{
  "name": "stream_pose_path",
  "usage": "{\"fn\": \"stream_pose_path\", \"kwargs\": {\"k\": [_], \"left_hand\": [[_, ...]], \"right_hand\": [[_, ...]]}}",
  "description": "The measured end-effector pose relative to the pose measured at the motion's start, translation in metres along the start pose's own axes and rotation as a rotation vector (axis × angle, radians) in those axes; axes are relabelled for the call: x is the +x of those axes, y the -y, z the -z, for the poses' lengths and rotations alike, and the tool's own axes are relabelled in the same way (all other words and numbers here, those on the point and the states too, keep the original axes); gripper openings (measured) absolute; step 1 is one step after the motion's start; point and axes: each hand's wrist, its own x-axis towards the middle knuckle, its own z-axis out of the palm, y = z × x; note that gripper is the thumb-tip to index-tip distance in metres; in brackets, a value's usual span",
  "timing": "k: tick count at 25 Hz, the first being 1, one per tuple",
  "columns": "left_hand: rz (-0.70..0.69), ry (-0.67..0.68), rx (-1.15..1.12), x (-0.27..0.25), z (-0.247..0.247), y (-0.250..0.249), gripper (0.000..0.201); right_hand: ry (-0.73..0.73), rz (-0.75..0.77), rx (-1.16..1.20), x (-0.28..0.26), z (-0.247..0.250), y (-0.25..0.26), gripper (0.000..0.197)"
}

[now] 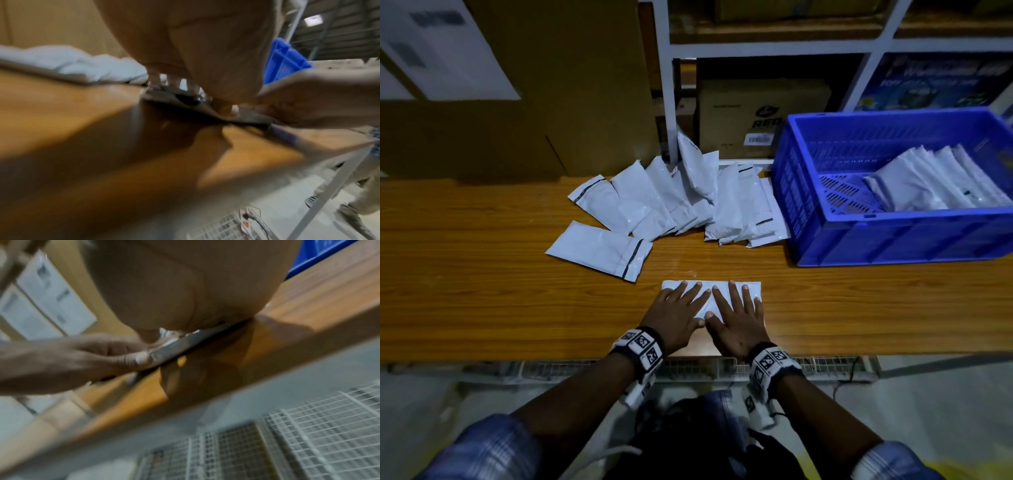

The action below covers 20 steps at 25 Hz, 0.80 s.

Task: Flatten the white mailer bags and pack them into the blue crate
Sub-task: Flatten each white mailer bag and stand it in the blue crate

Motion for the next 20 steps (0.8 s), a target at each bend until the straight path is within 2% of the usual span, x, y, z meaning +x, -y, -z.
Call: {"fn": "stream_pose_path", "kwargs": {"k": [5, 8, 10, 13, 15, 18, 20], "left_hand": [[-0.045, 0.147, 0.019, 0.011, 0.042, 0.004, 0.060], [-0.045, 0.197, 0.017, 0.018, 0.059, 0.011, 0.062], [-0.013, 0.207, 0.002, 0.019, 0.060, 0.016, 0.071], [0.064, 0.140, -0.019, 0.020, 0.054, 0.018, 0.076], [0.114, 0.066, -0.074, 0.023, 0.054, 0.017, 0.077], [0.098, -0.055, -0.162, 0.031, 0.064, 0.028, 0.081], [0.066, -0.150, -0.199, 0.035, 0.078, 0.041, 0.080]], "right_hand": [[0.114, 0.061, -0.054, 0.002, 0.027, -0.005, 0.089], [0.053, 0.131, -0.186, 0.005, 0.044, -0.005, 0.083], [0.048, 0.143, -0.220, 0.009, 0.054, -0.002, 0.084], [0.083, 0.132, -0.242, 0.014, 0.068, 0.008, 0.089], [0.047, 0.130, -0.281, 0.017, 0.077, 0.017, 0.086], [-0.034, 0.120, -0.317, 0.022, 0.096, 0.035, 0.077], [-0.101, 0.106, -0.362, 0.023, 0.112, 0.048, 0.080]]}}
